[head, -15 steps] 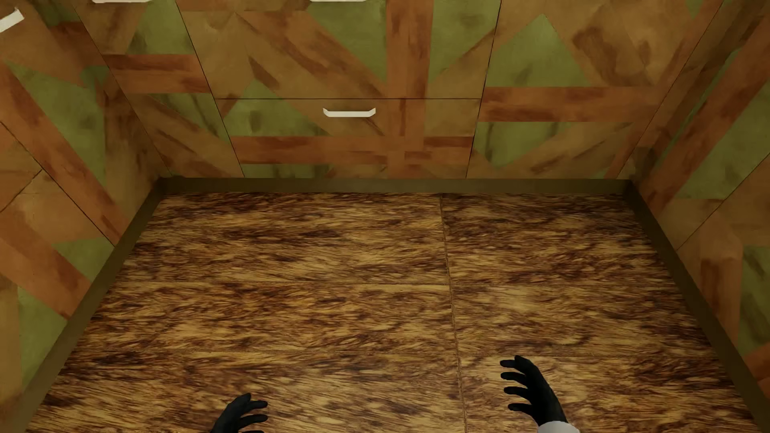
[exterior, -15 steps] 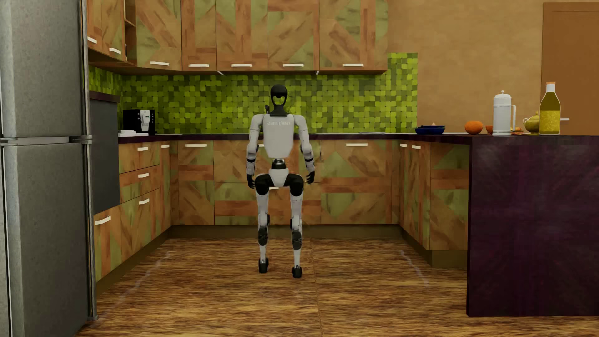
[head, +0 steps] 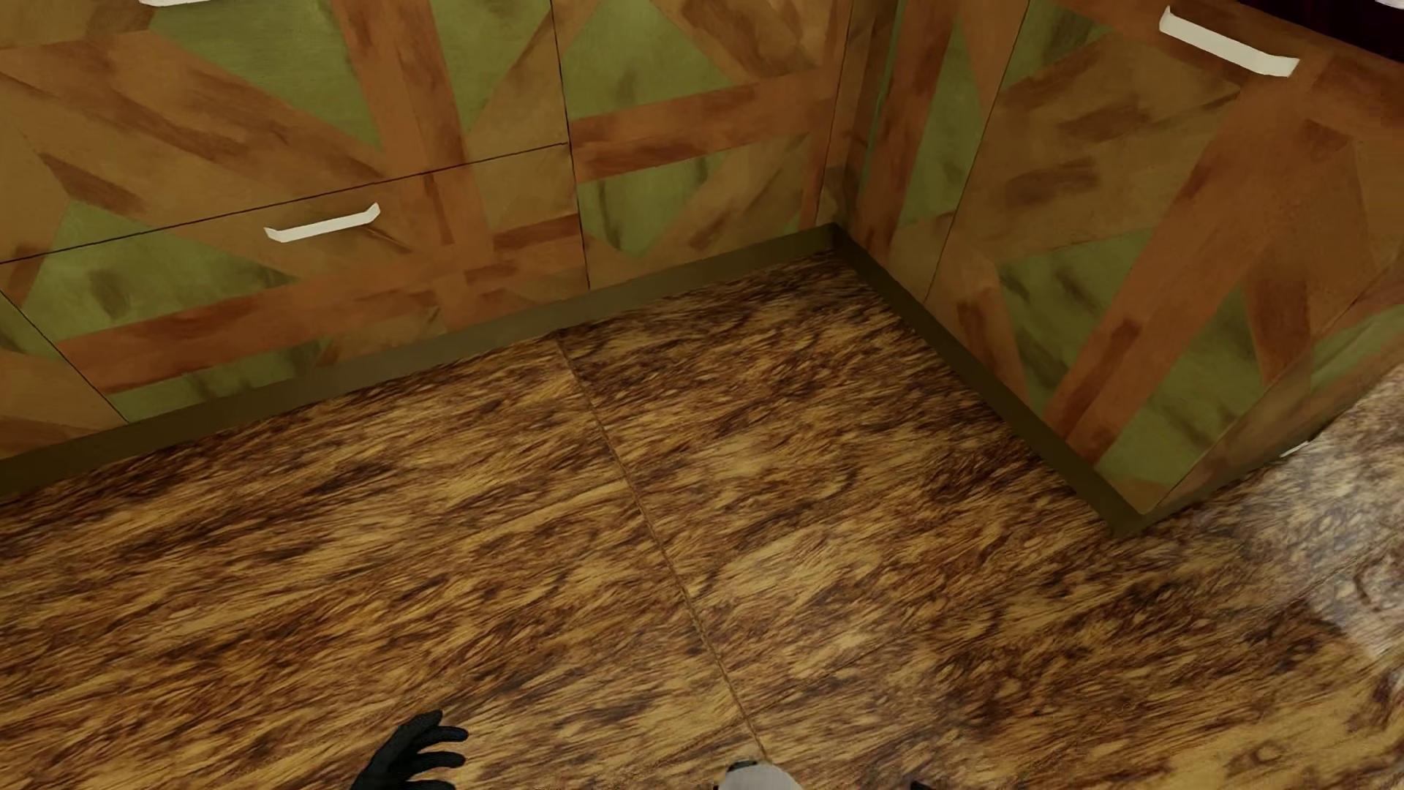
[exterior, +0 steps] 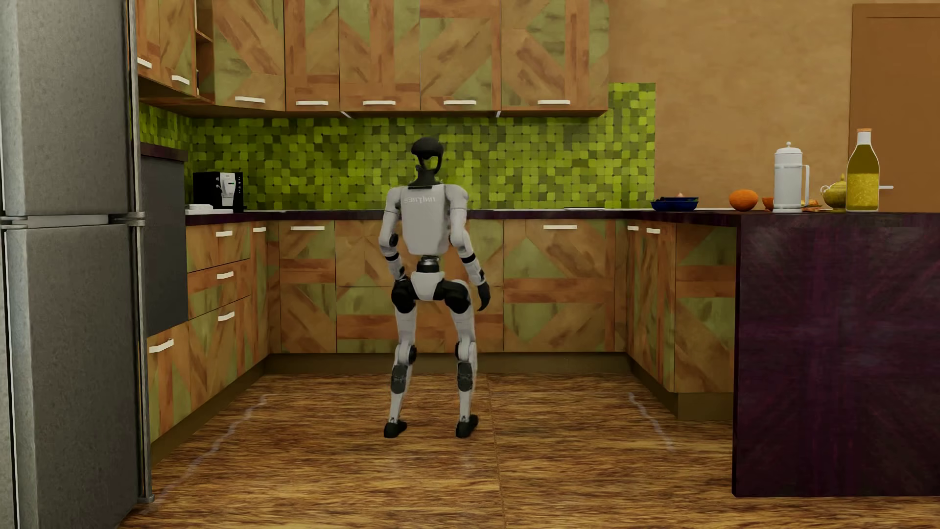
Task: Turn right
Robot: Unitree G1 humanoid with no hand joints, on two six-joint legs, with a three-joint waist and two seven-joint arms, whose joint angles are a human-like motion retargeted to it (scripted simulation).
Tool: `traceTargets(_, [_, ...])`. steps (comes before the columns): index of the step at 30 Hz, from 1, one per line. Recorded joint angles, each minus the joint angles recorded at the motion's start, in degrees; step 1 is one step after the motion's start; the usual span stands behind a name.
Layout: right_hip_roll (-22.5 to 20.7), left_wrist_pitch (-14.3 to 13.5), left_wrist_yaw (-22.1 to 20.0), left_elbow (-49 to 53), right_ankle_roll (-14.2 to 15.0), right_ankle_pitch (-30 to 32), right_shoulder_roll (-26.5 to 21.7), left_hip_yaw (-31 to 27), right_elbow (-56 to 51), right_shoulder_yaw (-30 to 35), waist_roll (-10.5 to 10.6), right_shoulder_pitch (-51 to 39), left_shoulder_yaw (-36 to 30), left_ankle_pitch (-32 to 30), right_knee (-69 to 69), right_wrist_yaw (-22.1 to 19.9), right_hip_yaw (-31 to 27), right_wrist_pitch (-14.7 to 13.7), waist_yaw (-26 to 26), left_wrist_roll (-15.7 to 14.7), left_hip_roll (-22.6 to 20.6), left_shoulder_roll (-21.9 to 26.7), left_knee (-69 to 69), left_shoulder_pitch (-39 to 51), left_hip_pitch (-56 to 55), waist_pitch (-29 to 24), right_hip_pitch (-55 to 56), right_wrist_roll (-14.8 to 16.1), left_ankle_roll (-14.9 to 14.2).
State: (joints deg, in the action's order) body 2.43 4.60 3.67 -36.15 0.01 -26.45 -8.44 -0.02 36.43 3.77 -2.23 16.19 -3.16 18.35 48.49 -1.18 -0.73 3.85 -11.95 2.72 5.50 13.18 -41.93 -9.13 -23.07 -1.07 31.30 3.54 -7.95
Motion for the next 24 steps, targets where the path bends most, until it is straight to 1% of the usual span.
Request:
traceTargets(1, [0.68,-0.17,-0.54,0.91,0.88,-1.86,-0.87,1.29,-0.26,-0.91,-1.34,-0.74,0.18,0.45,1.87,1.42,0.69,0.13,0.37,-0.84,0.19,-1.12,-0.67,0.57,-0.33,0.56,-1.41,0.24,2.62])
traceTargets(2, [0.49,-0.24,-1.66,2.79,4.36,4.18,-2.59,1.71,0.80,-1.10,-1.53,-0.32,-1.28,1.31,0.32,2.76,0.73,-0.21,1.74,-1.70,1.06,-2.81,-1.89,0.94,-0.71,0.87,-1.68,-0.02,2.30])
traceTargets(3, [0.26,-1.52,-2.95,2.82,0.29,7.90,-2.42,2.07,1.85,-2.52,-1.89,-0.52,-1.82,1.68,-0.76,3.82,0.53,-0.07,1.49,-2.17,1.16,-3.72,-2.13,0.32,-0.14,0.82,-2.38,-0.43,0.96])
traceTargets(4, [-0.82,-2.33,-4.25,2.49,0.20,8.20,-3.14,1.39,2.49,-1.97,-0.55,-1.45,-1.90,2.31,-1.09,4.35,0.24,0.39,1.23,-2.15,1.74,-4.94,-2.76,0.15,-0.12,0.46,-2.51,-1.06,1.13])
traceTargets(5, [-2.10,-2.70,-5.21,1.76,0.34,9.07,-2.45,-0.40,3.65,-3.01,1.35,-1.98,-2.96,3.47,-2.00,4.37,-0.65,0.51,1.84,-1.58,0.82,-4.34,-3.70,0.86,-0.40,0.17,-2.21,-1.81,2.54])
traceTargets(6, [-2.71,-2.89,-5.60,1.57,0.52,9.63,-0.76,-1.23,2.20,-2.33,2.90,-1.17,-1.31,3.80,-3.02,3.93,-1.24,0.54,1.63,-0.57,0.26,-4.03,-3.42,0.74,-0.07,-0.38,-2.54,-2.30,2.46])
traceTargets(7, [-2.91,-2.89,-5.69,1.48,0.53,9.72,0.04,-0.47,0.82,-1.58,3.75,-0.79,-0.55,3.14,-4.31,3.11,-1.68,0.58,0.44,0.14,0.60,-2.62,-1.81,-0.48,0.75,-0.47,-2.99,-2.77,2.01])
traceTargets(8, [-2.64,-2.01,-5.60,1.78,0.93,11.89,-0.52,0.60,1.41,-2.70,4.21,-2.40,0.34,2.25,-6.44,2.50,-2.37,0.41,-1.45,0.47,0.45,-1.96,0.21,-1.69,1.55,-0.32,-3.40,-3.09,2.38])
traceTargets(9, [-2.65,-0.89,-5.21,1.21,0.63,10.79,0.25,1.26,1.60,-1.84,4.43,-2.68,-0.23,1.68,-6.95,1.63,-2.64,-0.05,-1.94,0.49,0.56,-2.51,1.66,-0.80,2.39,-0.43,-3.64,-2.65,2.44])
traceTargets(10, [-1.80,-0.42,-4.27,1.74,-0.89,8.69,-0.36,2.17,1.63,0.04,3.82,-3.46,-0.41,1.76,-5.59,1.63,-2.18,-0.04,-1.72,0.23,0.51,-2.33,2.10,0.05,3.43,-0.92,-3.51,-1.79,2.46])
traceTargets(11, [-1.00,-0.68,-3.18,3.75,1.05,11.25,-0.68,2.78,1.40,-1.47,3.44,-3.77,-1.01,2.72,-5.51,2.45,-1.56,0.25,-0.52,-0.33,0.82,-1.47,0.76,0.51,3.04,-0.76,-3.08,-0.82,2.33])
traceTargets(12, [-1.69,-2.03,-2.45,4.15,0.94,11.31,-0.88,3.20,1.20,-2.12,3.65,-4.01,-0.83,3.06,-5.72,2.93,-2.01,0.71,-0.09,-0.98,1.40,-2.69,0.50,0.12,3.06,-0.51,-2.97,-0.02,2.21])
traceTargets(13, [-2.24,-3.28,-1.71,5.09,0.89,11.34,-0.35,2.89,0.42,-2.42,3.47,-4.25,-1.13,2.71,-5.67,3.21,-2.58,1.22,-0.46,-1.46,1.58,-2.89,-1.40,-0.85,2.46,-0.78,-2.95,0.20,2.11])
traceTargets(14, [-3.03,-3.85,-1.07,4.62,0.89,11.73,-0.75,1.45,1.57,-2.43,3.65,-4.27,-1.42,1.42,-6.08,3.57,-3.10,1.04,-0.52,-1.73,1.59,-3.12,-5.21,-0.63,0.60,-1.28,-3.01,-0.25,2.12])
traceTargets(15, [-3.87,-2.93,-0.58,4.82,1.01,12.65,-0.37,-0.01,1.85,-2.00,3.82,-2.39,-1.46,-0.06,-7.26,3.47,-4.07,0.48,0.12,-1.64,1.23,-3.61,-7.43,0.09,-0.68,-1.55,-3.09,-0.73,2.53])
traceTargets(16, [-4.51,-1.89,-0.05,3.75,1.23,13.52,-0.20,-1.93,1.97,-1.96,4.29,-0.38,-1.49,-0.09,-8.57,2.54,-4.59,-1.32,0.65,-1.20,0.61,-4.32,-6.84,1.60,-0.96,-1.60,-3.30,0.00,3.25])
traceTargets(17, [-5.70,-1.37,0.49,4.25,1.33,13.93,0.36,-2.98,0.94,-2.98,5.26,1.07,-1.29,2.59,-9.05,0.85,-4.27,-3.79,0.93,-0.59,1.63,-4.22,-1.16,1.81,-0.76,-1.32,-2.84,1.05,4.71])
traceTargets(18, [-5.05,-2.27,0.52,3.16,1.45,13.91,0.81,-2.68,0.89,-1.68,3.73,-0.35,-0.68,1.94,-9.06,0.22,-4.31,-4.85,-1.48,-0.34,1.41,-2.41,0.17,0.16,0.28,-1.44,-3.19,1.37,0.29])
traceTargets(19, [-4.83,-2.21,0.03,3.80,1.48,14.41,1.97,-2.42,0.89,-1.29,2.52,-1.77,-0.63,1.98,-9.69,0.20,-4.04,-5.05,-3.27,-0.32,1.73,-0.96,0.12,-1.62,0.40,-1.39,-3.42,1.13,-2.15])
traceTargets(20, [-4.53,-1.63,-0.64,3.51,1.13,14.47,1.34,-1.56,1.96,0.29,1.51,-2.90,-0.27,1.87,-10.14,0.85,-3.77,-4.46,-3.50,-0.53,2.12,-0.92,0.54,-2.10,0.74,-0.95,-3.32,0.96,-1.84])
traceTargets(21, [-3.45,-0.92,-1.12,2.84,1.01,12.96,0.83,-0.52,0.68,-0.10,0.22,-2.39,-0.08,1.64,-9.35,2.00,-2.93,-2.86,-2.84,-0.95,2.00,-1.68,1.41,-1.17,2.07,-1.03,-3.51,0.65,1.53])
traceTargets(22, [-2.67,-0.24,-1.62,3.53,1.75,13.32,0.36,0.01,1.16,-1.22,-0.61,-2.57,-0.48,1.85,-9.38,3.29,-2.35,-1.11,-2.64,-1.38,1.98,-2.72,1.21,-0.86,2.30,-0.68,-3.55,0.01,2.59])
traceTargets(23, [-2.77,-0.09,-1.99,4.03,1.85,15.89,0.81,0.30,0.95,-3.33,-0.54,-2.67,-1.43,1.92,-11.01,4.22,-2.22,0.84,-3.08,-1.65,2.46,-3.36,1.25,-1.32,2.08,0.12,-3.72,-0.53,1.21])
traceTargets(24, [-3.57,-0.36,-1.83,2.59,1.63,15.50,-0.11,0.75,0.62,-0.90,0.13,-2.21,-1.32,1.39,-12.93,4.50,-2.29,2.34,-3.44,-1.88,3.33,-2.93,2.45,-1.05,2.12,0.96,-3.92,-0.45,1.66])
